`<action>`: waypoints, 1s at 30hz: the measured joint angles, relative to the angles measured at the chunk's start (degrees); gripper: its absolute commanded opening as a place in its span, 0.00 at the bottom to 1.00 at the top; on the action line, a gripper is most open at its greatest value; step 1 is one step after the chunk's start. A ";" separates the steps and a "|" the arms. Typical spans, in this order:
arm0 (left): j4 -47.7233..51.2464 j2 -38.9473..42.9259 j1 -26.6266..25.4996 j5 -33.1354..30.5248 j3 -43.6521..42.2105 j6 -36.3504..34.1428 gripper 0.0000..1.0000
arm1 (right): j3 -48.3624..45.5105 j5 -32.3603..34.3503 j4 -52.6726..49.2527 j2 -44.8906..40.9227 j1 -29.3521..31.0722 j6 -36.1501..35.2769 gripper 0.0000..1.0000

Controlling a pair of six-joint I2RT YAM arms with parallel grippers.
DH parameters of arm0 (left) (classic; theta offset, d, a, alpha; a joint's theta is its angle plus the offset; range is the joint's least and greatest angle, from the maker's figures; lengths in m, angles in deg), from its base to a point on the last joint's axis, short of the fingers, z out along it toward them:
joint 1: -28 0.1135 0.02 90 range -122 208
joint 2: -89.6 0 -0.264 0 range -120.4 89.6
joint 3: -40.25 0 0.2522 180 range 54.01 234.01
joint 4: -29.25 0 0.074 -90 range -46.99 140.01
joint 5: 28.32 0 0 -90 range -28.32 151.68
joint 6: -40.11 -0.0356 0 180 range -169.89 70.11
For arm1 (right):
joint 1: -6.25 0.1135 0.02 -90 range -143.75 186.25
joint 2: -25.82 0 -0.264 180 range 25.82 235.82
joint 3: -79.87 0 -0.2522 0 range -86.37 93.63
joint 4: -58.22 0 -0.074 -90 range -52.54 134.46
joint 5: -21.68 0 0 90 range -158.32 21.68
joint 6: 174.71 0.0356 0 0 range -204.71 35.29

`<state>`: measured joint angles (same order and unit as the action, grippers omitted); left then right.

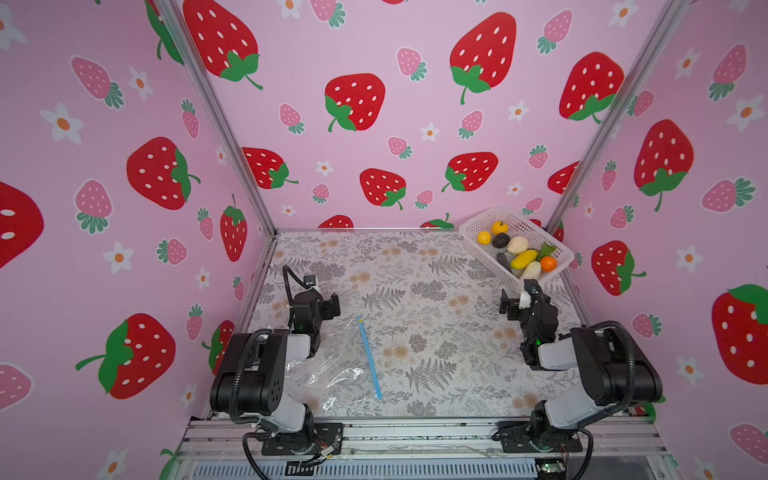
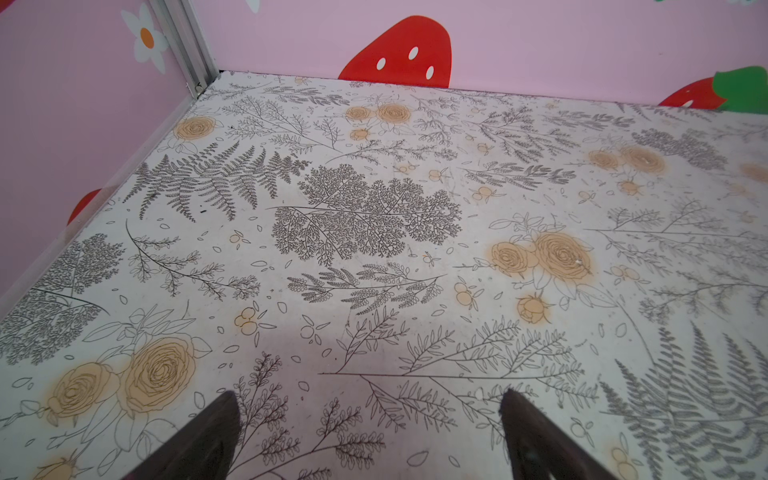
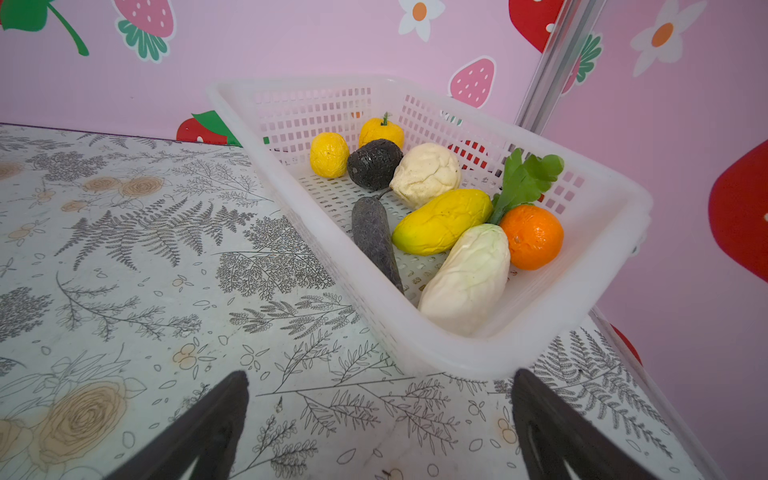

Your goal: Place the food in the zip-top bag and seal the zipper

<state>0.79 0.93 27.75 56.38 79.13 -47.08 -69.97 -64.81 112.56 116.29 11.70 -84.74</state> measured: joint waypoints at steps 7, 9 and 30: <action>0.00 0.00 0.00 0.00 0.00 0.00 0.99 | 0.00 -0.04 0.02 0.00 0.00 0.00 0.99; 0.00 0.00 0.00 0.00 0.00 0.00 0.99 | 0.00 -0.09 0.02 0.00 -0.02 0.00 0.99; 0.00 0.00 0.00 0.00 0.00 0.00 0.99 | -0.39 -0.90 0.83 0.00 -0.28 0.02 0.99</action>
<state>0.79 0.93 27.75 56.38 79.13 -47.08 -70.36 -65.71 113.39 116.29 11.42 -84.72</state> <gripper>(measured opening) 0.991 0.994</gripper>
